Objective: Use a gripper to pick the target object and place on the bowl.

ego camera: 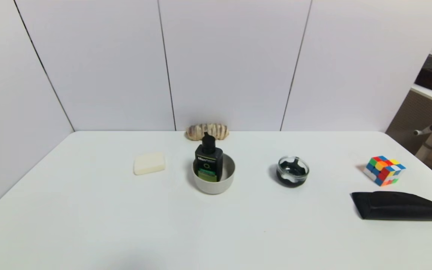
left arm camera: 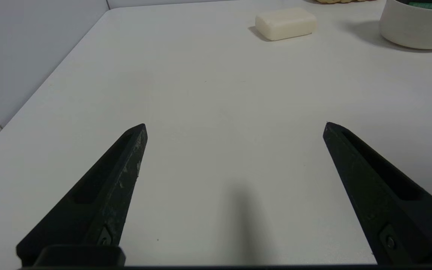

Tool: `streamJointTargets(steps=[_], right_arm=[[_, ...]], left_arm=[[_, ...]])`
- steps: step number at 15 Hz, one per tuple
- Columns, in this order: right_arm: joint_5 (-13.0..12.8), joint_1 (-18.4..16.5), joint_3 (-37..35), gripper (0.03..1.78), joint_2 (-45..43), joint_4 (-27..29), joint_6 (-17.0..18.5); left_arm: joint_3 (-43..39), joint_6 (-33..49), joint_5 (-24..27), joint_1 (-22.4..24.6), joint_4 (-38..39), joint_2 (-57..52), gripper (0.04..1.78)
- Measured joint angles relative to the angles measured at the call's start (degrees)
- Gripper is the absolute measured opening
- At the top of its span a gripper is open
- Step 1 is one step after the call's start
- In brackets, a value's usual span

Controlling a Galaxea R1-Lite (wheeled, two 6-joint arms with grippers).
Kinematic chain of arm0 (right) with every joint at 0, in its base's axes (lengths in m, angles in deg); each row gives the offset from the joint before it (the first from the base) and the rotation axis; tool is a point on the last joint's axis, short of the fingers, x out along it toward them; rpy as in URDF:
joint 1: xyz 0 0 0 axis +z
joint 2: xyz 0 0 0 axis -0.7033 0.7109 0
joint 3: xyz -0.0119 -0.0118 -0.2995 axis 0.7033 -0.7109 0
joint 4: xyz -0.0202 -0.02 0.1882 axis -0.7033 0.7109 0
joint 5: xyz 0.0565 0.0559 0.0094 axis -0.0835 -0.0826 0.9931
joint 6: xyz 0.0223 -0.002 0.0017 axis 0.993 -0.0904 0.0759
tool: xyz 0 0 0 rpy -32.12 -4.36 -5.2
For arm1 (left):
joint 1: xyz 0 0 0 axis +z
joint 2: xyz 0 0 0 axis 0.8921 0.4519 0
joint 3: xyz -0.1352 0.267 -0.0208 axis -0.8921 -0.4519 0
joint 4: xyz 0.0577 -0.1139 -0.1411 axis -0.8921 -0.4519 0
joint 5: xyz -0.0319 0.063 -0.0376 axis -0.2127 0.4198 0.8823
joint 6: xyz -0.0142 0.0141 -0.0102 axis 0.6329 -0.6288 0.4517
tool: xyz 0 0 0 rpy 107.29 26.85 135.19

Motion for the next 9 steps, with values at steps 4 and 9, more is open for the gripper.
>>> streamJointTargets(steps=[4,9], right_arm=[[7.3,0.5,-4.5,1.69,-6.9,-0.6,1.3],[8.7,0.5,-5.7,1.69,-8.5,0.2,7.0]], left_arm=[[0.0,0.0,0.0,0.0,0.0,0.0,1.69],[0.0,0.0,0.0,0.0,0.0,0.0,1.69]])
